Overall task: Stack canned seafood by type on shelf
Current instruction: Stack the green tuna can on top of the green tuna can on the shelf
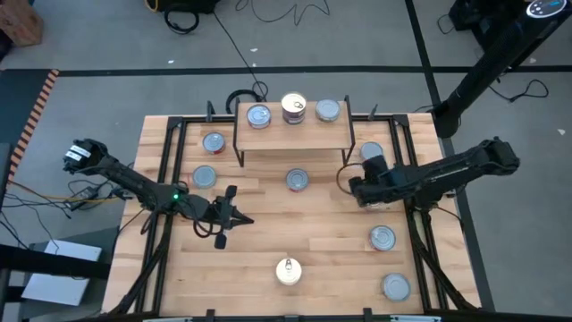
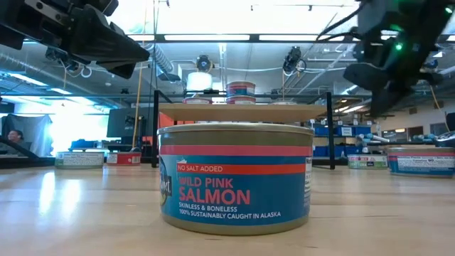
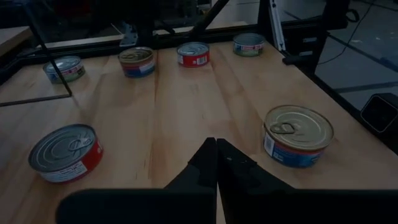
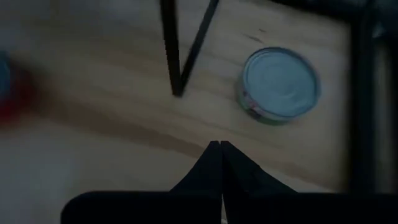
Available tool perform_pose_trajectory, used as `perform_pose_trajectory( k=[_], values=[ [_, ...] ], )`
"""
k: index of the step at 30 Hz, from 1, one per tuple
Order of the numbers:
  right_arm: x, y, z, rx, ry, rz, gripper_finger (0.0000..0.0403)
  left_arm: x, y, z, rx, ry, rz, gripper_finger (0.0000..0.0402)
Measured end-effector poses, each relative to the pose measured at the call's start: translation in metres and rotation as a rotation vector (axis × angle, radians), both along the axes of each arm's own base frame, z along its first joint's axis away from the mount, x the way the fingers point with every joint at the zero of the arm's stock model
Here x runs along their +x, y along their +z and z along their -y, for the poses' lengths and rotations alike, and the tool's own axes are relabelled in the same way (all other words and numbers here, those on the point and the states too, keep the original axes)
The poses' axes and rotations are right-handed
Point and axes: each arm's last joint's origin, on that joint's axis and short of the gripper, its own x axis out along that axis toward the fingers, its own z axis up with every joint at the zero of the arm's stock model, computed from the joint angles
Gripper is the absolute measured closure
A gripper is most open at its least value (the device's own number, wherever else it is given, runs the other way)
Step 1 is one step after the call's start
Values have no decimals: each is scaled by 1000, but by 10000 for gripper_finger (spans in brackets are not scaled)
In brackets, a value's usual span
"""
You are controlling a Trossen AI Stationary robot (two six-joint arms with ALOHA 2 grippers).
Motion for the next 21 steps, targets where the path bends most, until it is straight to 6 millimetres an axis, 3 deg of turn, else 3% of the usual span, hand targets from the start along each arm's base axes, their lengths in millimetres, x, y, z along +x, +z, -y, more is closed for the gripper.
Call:
perform_pose_trajectory(
  k=[4, 9, 16, 21],
  values=[
    [-15, -17, 9, -15, -157, 201, 400, -1, 0, 1, 1, -5, 1, 396],
    [-21, -39, 22, -123, -279, 312, 401, 0, 0, 1, 1, 9, 4, 396],
    [-31, -68, 37, -213, -446, 330, 402, 0, 0, 1, -3, 14, 4, 396],
    [-32, -77, 46, -219, -502, 296, 402, 0, 0, 1, -5, 15, 4, 396]
  ],
)
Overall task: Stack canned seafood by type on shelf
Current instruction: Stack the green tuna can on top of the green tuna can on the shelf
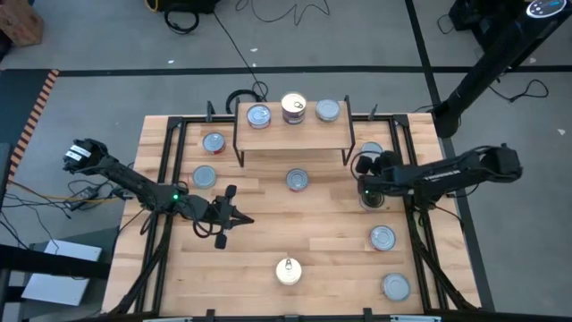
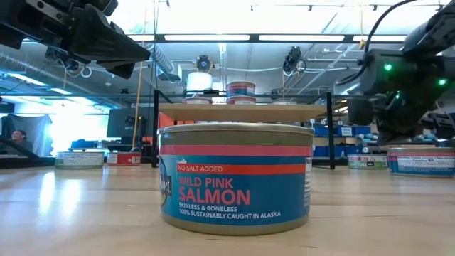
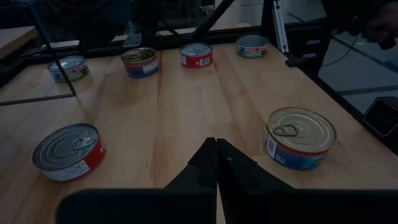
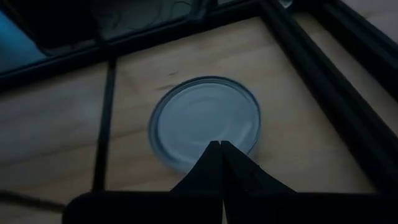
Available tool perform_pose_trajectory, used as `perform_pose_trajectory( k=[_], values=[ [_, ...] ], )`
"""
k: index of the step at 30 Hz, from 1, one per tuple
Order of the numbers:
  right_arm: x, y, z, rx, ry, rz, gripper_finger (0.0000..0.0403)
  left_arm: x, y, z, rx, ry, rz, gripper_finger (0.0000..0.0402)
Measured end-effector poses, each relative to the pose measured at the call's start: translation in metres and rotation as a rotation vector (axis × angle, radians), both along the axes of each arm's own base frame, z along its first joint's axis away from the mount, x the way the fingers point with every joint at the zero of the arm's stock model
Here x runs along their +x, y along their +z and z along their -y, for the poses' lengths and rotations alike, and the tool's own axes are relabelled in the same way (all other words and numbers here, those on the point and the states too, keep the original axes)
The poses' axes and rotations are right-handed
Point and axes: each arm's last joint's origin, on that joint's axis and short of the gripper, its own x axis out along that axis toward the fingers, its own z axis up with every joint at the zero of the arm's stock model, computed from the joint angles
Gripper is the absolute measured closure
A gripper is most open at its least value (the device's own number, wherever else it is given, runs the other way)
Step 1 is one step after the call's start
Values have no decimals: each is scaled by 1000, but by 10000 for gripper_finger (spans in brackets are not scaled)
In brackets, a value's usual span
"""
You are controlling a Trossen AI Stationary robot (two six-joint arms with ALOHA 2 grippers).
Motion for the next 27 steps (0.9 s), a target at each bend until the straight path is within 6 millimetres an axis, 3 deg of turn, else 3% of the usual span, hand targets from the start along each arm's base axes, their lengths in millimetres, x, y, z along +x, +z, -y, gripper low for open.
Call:
perform_pose_trajectory(
  k=[15, 27],
  values=[
    [2, -11, 35, 106, -35, -156, 402, 0, 1, 0, -21, 5, 13, 396],
    [-5, -8, 35, 208, 16, -219, 402, 0, 1, 0, -20, 5, 12, 396]
  ],
)
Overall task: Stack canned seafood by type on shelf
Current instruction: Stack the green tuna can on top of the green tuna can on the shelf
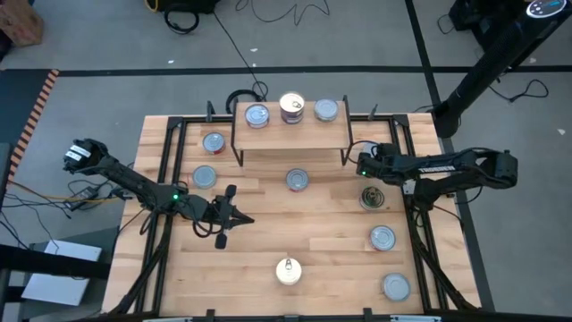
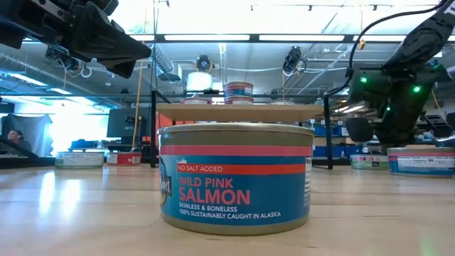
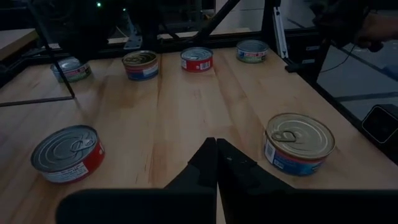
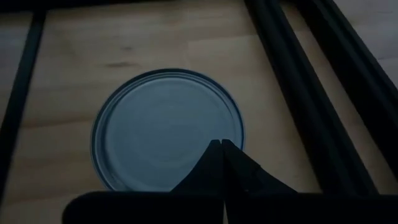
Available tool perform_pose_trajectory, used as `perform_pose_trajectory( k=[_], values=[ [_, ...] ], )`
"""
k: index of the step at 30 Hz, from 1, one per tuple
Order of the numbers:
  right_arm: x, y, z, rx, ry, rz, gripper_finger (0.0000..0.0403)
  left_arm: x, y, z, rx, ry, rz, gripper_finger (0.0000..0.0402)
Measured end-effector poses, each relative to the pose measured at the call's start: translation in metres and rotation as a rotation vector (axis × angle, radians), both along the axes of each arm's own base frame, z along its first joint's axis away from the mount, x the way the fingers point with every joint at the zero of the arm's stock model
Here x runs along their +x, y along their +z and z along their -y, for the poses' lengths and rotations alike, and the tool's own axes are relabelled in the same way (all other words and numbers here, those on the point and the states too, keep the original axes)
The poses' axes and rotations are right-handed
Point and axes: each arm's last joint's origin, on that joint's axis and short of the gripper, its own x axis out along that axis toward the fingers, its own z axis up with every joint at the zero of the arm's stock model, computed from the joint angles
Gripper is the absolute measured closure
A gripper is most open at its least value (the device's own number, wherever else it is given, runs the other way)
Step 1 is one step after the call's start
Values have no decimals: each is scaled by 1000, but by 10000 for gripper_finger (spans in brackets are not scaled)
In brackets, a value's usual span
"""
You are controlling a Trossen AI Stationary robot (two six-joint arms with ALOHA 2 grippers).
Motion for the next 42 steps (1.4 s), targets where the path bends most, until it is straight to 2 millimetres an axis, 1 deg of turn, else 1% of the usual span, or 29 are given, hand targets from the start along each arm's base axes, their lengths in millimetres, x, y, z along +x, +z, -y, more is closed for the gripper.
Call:
perform_pose_trajectory(
  k=[8, 16, 20, 28, 36, 42],
  values=[
    [-8, 8, -6, 105, 13, -16, 402, 0, 0, 0, 0, 0, 0, 396],
    [-1, 31, -13, 259, 81, -47, 402, 0, 0, 0, 0, 0, 0, 396],
    [5, 31, -19, 309, 189, -39, 402, 0, 0, 0, 0, 0, 0, 396],
    [26, 33, -38, 294, 408, 64, 402, 0, 0, 0, 0, 0, -1, 396],
    [43, 36, -65, 297, 623, 181, 402, 0, 0, 0, 0, 0, -1, 396],
    [60, 43, -90, 276, 846, 316, 402, 0, 0, 0, 0, 0, -1, 396]
  ],
)
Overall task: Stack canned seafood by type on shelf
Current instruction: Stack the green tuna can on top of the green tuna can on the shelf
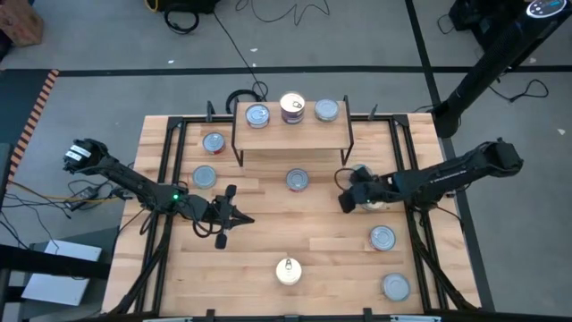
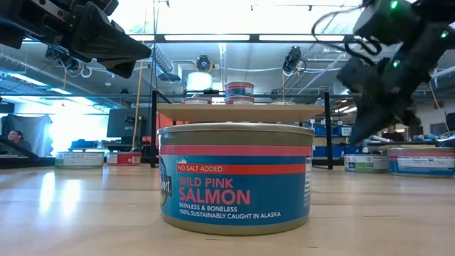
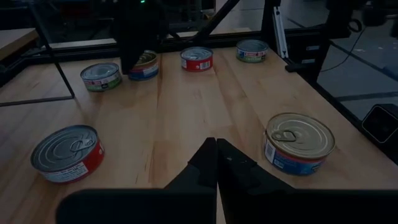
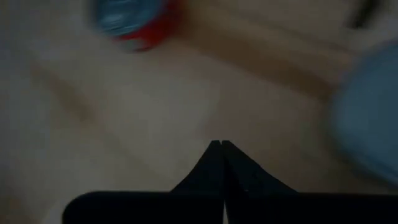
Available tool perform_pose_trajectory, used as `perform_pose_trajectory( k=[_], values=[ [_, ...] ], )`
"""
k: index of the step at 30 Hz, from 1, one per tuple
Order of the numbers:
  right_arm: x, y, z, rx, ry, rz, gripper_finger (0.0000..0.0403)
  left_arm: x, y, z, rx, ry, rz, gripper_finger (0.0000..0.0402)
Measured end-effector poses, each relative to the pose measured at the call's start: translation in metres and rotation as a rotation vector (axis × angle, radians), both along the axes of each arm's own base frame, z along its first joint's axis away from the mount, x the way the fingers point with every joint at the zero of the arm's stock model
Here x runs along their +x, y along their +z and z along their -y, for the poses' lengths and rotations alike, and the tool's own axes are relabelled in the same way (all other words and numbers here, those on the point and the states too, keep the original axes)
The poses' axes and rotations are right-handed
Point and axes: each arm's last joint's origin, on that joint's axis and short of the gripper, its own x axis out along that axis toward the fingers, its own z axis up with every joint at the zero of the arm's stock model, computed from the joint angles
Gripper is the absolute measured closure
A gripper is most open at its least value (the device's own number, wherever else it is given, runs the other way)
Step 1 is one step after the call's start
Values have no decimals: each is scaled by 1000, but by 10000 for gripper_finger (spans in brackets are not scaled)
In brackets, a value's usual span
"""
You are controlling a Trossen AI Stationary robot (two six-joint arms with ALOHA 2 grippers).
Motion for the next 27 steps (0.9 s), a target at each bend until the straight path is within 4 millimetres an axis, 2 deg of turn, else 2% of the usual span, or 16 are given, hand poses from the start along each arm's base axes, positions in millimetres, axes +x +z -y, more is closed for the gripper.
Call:
perform_pose_trajectory(
  k=[5, 12, 16, 21, 24, 27],
  values=[
    [6, 9, -16, -68, 137, 59, 402, 0, 0, 0, -2, 7, 1, 396],
    [2, 22, -8, -300, 10, -103, 402, 0, -1, 0, 2, 11, -3, 396],
    [2, 13, 0, -398, -4, -212, 402, 0, -1, -1, 8, 26, -3, 396],
    [6, -6, 9, -418, -35, -356, 402, 0, 0, -1, 10, 32, 0, 396],
    [11, -19, 10, -383, -26, -411, 402, 0, -1, -1, 10, 32, 0, 396],
    [21, -28, 9, -338, 7, -396, 402, 0, -1, -1, 11, 32, -1, 396]
  ],
)
